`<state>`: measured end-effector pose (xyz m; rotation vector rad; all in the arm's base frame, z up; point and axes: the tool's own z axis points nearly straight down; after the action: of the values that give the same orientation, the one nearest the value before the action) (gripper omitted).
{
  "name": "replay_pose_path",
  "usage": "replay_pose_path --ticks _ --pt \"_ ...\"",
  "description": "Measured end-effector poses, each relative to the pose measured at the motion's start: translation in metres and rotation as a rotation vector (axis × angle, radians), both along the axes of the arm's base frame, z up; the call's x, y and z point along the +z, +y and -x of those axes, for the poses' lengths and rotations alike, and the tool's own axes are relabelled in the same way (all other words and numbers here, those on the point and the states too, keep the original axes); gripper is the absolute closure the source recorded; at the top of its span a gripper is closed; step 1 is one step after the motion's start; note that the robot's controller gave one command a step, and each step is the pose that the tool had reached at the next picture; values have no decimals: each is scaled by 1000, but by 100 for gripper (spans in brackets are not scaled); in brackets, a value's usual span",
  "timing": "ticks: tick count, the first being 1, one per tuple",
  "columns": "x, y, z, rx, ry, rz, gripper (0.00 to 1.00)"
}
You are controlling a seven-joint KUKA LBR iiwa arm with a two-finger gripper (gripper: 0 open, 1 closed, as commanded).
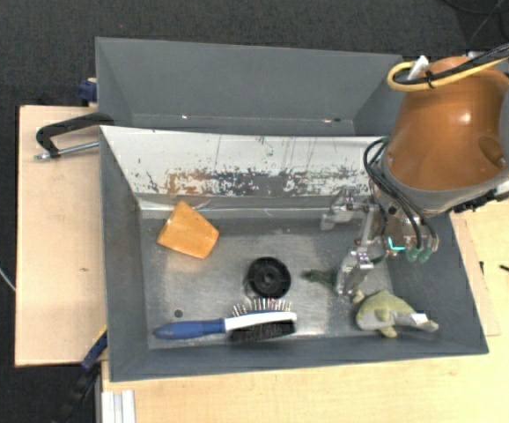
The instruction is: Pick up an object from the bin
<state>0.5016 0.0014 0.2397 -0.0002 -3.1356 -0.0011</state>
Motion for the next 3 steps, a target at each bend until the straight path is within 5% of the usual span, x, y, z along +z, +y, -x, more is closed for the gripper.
replay_pose_path --ticks 1,2,3 --pt "-146 24 4 158 -7 -1 0" --pt "-163 39 -26 53 -15 2 0" --pt "-160 41 -32 52 -38 -1 100"
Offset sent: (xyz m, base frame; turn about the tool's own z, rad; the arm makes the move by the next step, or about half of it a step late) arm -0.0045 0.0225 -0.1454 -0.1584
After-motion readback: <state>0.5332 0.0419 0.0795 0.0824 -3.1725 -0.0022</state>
